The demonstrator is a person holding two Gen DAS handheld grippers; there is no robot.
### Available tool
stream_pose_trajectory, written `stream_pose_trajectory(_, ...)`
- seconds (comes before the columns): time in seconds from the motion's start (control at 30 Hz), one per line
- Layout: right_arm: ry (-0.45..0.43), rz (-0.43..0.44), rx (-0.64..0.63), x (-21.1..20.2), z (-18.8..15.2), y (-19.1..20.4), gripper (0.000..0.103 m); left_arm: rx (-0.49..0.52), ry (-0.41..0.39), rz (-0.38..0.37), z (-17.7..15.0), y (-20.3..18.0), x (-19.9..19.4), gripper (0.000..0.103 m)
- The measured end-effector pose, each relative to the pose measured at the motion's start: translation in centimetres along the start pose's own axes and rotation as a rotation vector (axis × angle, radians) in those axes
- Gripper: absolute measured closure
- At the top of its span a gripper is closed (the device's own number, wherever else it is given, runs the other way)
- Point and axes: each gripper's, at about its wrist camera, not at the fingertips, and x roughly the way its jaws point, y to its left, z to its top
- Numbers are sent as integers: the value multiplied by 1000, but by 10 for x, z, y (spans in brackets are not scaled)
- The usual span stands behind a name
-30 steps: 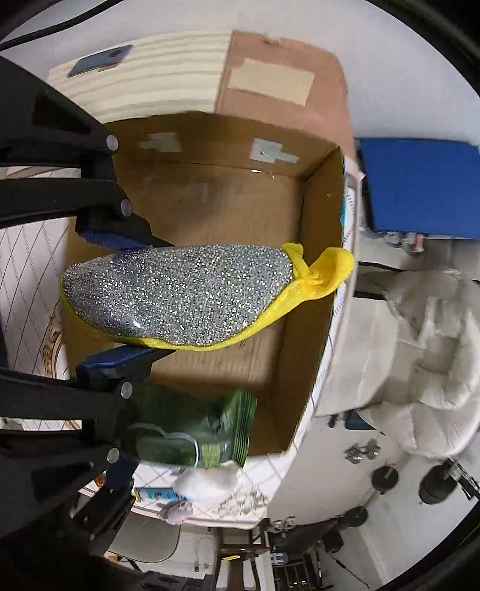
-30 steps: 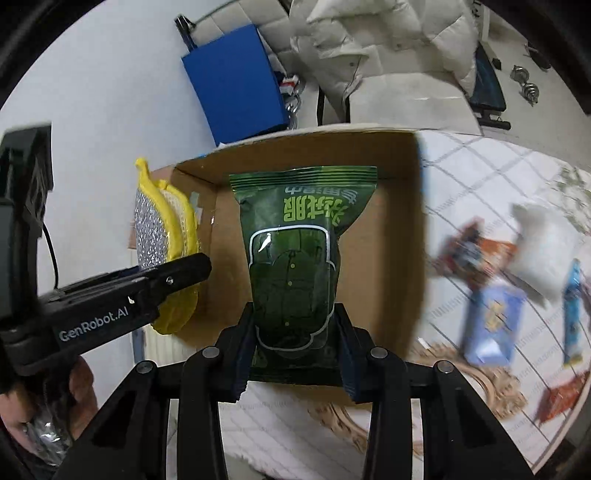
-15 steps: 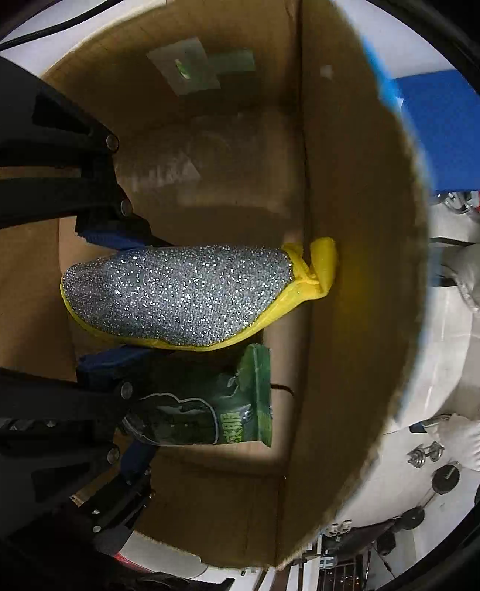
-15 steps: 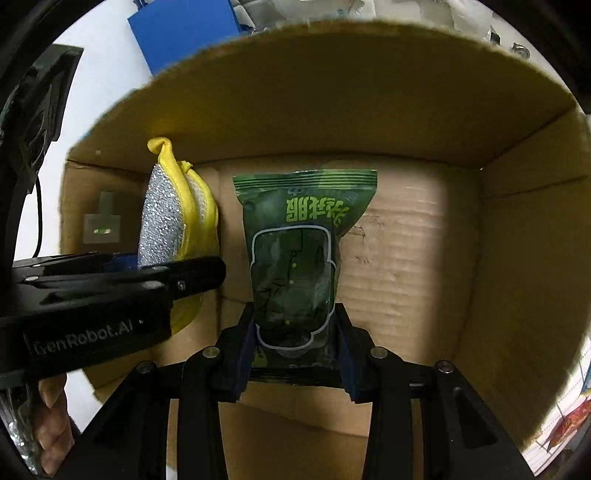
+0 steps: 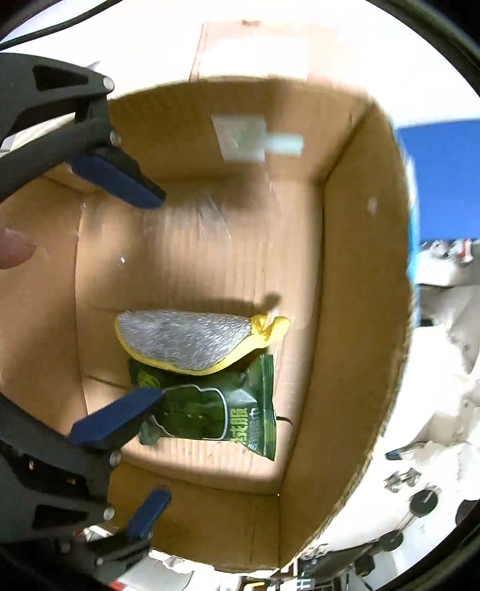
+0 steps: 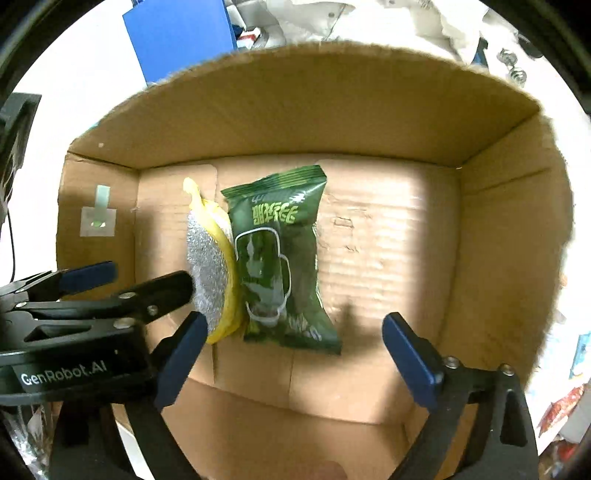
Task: Organize soft objects
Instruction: 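Carry both items into the cardboard box and open both tools, then move both tools from the box back over the remaining items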
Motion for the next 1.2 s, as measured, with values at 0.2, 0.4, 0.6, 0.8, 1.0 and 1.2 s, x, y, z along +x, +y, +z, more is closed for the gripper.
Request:
stream_pose_trajectory(0.2,-76,-73,-45,-32,-28,10,0,-17,-111,20,-49,11,-37,1)
stream_pose_trajectory(0.4,-152,-98,-67,-81,-61,9,0,-23,-205,13,-87,21,-74,1)
stream_pose_trajectory(0.6,-199,-51,-62,-123,-101,1,0,-34,-259,-9,-91,-8,-97,1)
stream_pose_trajectory(0.8,-263,38,-17,-167,-128,-38,0,11,-310,-4,-100,-65,-126,1)
stream_pose_trajectory(1.0,-307,48,168,-212,-148,-163,0,93,-325,-6,-94,-165,-140,1)
stream_pose_trajectory(1.2,-204,74,357,-191,-128,-301,0,205,-225,62,-80,-273,-74,1)
